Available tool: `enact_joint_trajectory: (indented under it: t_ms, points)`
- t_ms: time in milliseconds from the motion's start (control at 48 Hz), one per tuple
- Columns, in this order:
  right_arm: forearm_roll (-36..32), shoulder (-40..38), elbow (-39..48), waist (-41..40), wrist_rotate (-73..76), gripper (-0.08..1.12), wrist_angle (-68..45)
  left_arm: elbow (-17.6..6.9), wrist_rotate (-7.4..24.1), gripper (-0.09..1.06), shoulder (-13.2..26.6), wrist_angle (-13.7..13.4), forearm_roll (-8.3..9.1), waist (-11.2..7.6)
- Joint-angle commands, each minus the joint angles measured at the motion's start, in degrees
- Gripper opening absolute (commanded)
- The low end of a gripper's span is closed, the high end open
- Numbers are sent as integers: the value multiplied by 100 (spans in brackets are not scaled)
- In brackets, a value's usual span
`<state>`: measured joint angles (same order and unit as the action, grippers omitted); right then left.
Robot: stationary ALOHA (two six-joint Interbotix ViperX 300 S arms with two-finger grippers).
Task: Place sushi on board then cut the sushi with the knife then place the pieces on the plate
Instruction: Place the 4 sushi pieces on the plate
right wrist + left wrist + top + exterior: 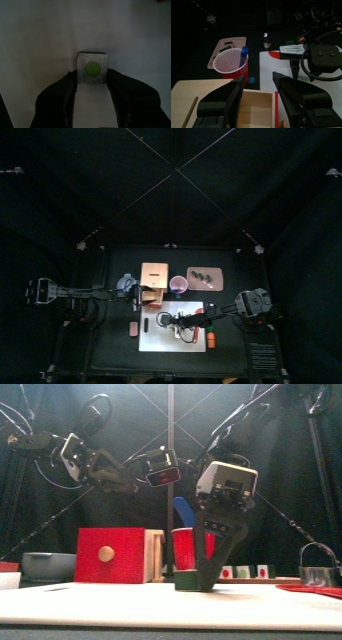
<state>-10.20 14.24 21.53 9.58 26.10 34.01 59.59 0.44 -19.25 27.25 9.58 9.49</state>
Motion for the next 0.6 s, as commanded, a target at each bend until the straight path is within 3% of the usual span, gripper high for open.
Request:
enact_joint_trajectory:
  t_ms: [21, 333, 604]
  points:
    - [35, -633, 123, -18, 9, 66, 281, -53, -9, 85, -44, 26, -9, 0]
    - [-299, -2171, 1292, -457, 589, 65, 984, -53, -9, 85, -44, 26, 0, 0]
    - [-984, -3287, 2505, -1582, 993, 65, 703, -70, -9, 85, -53, 26, 0, 0]
